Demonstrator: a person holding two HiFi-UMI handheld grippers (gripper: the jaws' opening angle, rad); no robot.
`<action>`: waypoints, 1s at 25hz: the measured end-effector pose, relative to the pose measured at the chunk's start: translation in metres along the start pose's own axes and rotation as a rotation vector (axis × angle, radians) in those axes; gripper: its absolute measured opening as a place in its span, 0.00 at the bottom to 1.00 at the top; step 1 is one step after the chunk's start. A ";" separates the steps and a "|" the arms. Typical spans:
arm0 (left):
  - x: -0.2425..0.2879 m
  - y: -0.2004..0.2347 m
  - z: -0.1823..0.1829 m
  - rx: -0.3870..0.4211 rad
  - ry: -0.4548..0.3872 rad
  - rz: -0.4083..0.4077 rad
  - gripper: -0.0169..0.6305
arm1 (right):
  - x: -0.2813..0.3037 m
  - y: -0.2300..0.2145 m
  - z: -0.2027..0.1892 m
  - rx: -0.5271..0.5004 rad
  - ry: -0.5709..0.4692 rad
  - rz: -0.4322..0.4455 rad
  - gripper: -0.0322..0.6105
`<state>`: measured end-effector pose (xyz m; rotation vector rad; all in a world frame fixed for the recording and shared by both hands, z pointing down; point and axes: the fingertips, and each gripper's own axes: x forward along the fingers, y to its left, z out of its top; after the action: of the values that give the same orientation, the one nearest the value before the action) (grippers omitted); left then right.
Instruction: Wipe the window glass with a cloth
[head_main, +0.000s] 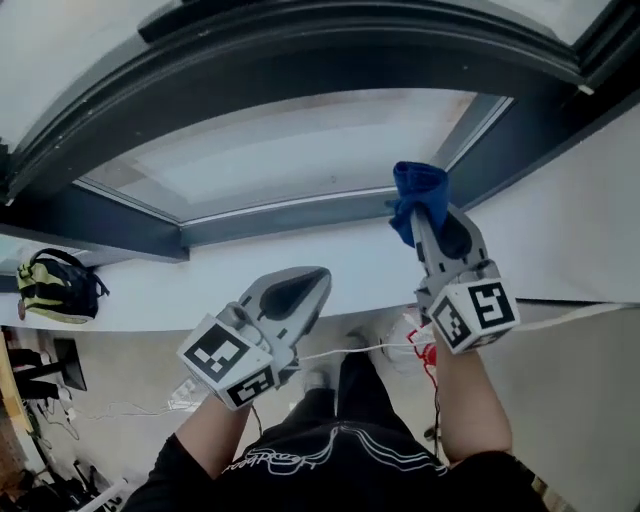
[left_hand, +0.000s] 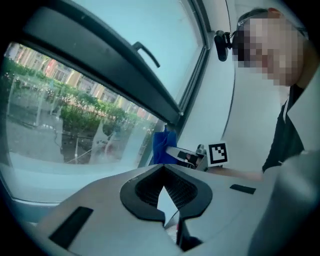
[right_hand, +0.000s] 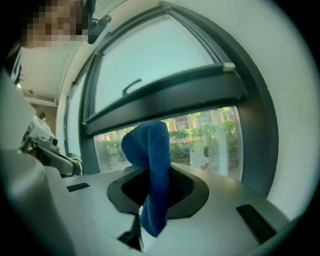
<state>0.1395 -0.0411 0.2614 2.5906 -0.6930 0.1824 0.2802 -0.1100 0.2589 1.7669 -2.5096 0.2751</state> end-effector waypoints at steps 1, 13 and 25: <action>-0.017 -0.013 0.012 0.014 -0.001 -0.015 0.04 | -0.016 0.025 0.020 -0.010 0.000 0.048 0.15; -0.200 -0.104 0.164 0.221 -0.174 0.013 0.04 | -0.120 0.234 0.178 -0.043 -0.019 0.423 0.15; -0.274 -0.153 0.186 0.277 -0.256 -0.009 0.04 | -0.165 0.297 0.196 -0.048 -0.010 0.486 0.15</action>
<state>-0.0189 0.1134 -0.0284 2.9151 -0.7938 -0.0631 0.0676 0.1049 0.0090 1.1181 -2.8905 0.2227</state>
